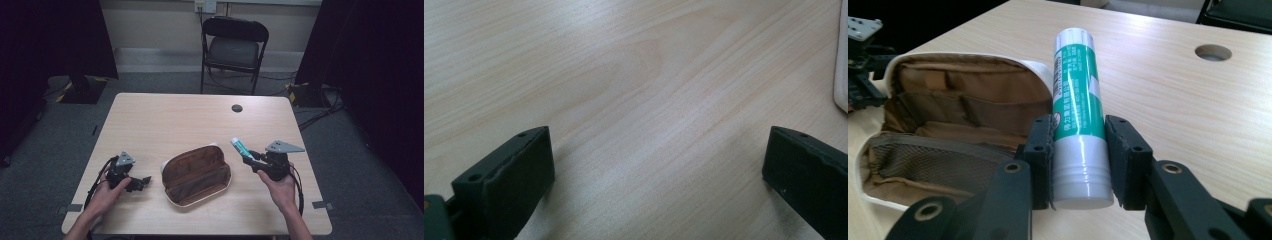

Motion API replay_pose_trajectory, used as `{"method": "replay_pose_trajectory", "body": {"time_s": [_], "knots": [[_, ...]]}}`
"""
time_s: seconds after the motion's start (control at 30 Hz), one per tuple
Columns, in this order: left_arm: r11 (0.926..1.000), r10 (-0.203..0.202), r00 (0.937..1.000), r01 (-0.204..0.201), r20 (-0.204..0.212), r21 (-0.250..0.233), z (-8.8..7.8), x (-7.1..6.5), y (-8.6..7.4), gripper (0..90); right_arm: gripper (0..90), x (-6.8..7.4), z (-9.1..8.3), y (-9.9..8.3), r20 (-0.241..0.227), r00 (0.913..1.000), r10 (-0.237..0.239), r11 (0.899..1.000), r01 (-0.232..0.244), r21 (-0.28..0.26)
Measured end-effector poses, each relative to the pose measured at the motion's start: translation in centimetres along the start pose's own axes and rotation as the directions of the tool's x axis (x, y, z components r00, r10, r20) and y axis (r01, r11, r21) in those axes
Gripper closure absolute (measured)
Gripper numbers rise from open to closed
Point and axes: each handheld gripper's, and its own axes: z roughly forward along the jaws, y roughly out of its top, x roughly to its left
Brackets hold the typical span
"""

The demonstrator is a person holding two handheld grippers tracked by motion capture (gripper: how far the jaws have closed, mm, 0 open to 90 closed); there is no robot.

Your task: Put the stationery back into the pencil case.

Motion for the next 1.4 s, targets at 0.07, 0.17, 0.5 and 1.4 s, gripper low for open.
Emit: {"method": "replay_pose_trajectory", "body": {"time_s": [0.07,0.17,0.5,1.4], "knots": [[1.0000,0.000,1.0000,0.000,0.000,0.000,0.0,0.0,0.0,0.0,65.6,0.5,-0.1,0.2,-0.013,0.9998,-0.016,1.000,0.016,-0.003],[1.0000,0.000,1.0000,0.000,0.000,0.000,0.0,0.0,0.0,0.0,65.5,1.1,-0.3,0.5,-0.028,0.9990,-0.035,0.999,0.035,-0.011],[1.0000,0.000,1.0000,0.000,0.000,0.000,0.0,0.0,0.0,0.0,65.5,3.4,-0.8,1.9,-0.079,0.9929,-0.090,0.995,0.086,-0.044],[1.0000,0.000,1.0000,0.000,0.000,0.000,0.0,0.0,0.0,0.0,65.5,8.5,1.5,2.7,-0.209,0.9606,-0.183,0.983,0.183,-0.020]]}}
